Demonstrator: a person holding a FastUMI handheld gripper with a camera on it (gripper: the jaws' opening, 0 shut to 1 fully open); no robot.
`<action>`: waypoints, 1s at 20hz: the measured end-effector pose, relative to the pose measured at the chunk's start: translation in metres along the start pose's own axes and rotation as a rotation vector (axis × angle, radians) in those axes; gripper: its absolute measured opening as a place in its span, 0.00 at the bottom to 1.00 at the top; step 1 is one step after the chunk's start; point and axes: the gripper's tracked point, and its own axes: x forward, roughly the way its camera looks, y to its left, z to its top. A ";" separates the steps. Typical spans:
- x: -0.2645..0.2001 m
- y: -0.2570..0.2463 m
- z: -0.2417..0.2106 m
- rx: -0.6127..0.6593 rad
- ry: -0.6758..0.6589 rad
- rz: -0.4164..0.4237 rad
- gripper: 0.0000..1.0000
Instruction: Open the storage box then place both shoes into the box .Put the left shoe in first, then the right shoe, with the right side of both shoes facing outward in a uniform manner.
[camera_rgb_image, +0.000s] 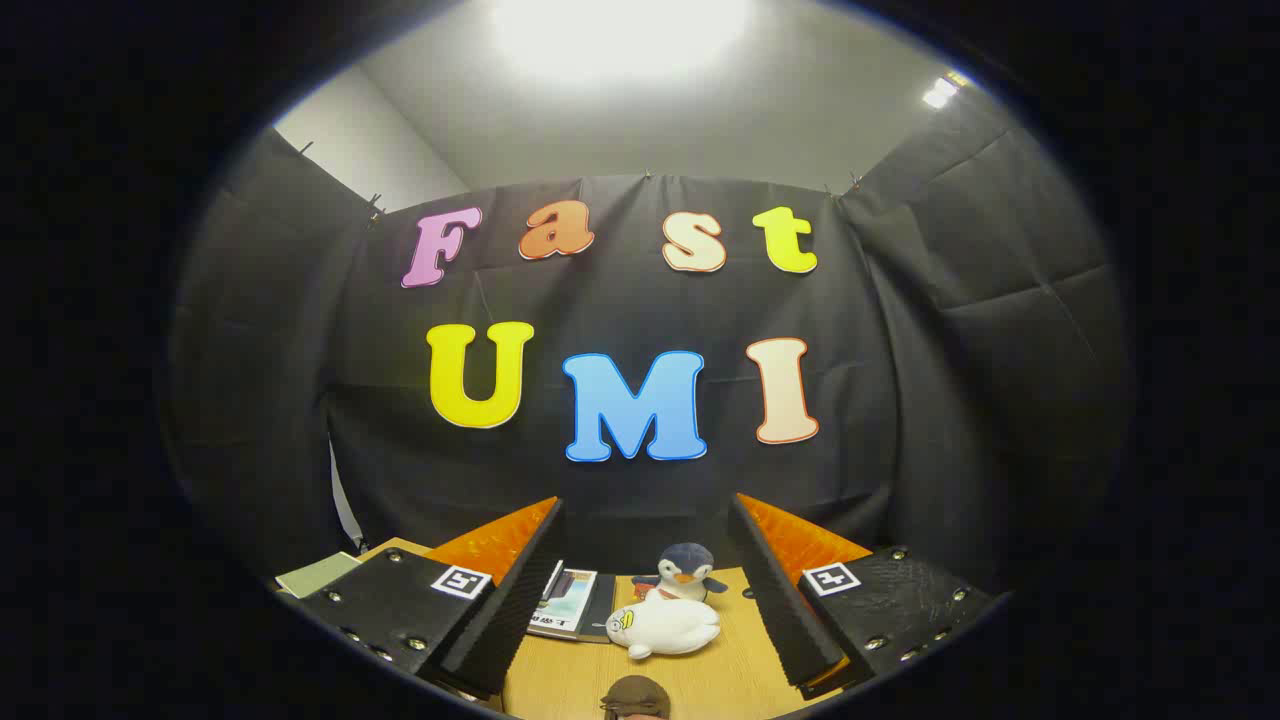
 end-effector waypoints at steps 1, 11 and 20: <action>0.000 -0.001 0.000 0.010 0.004 -0.013 0.98; -0.010 0.007 -0.002 0.025 -0.014 -0.086 0.98; -0.008 0.016 -0.007 -0.001 -0.013 -0.092 0.98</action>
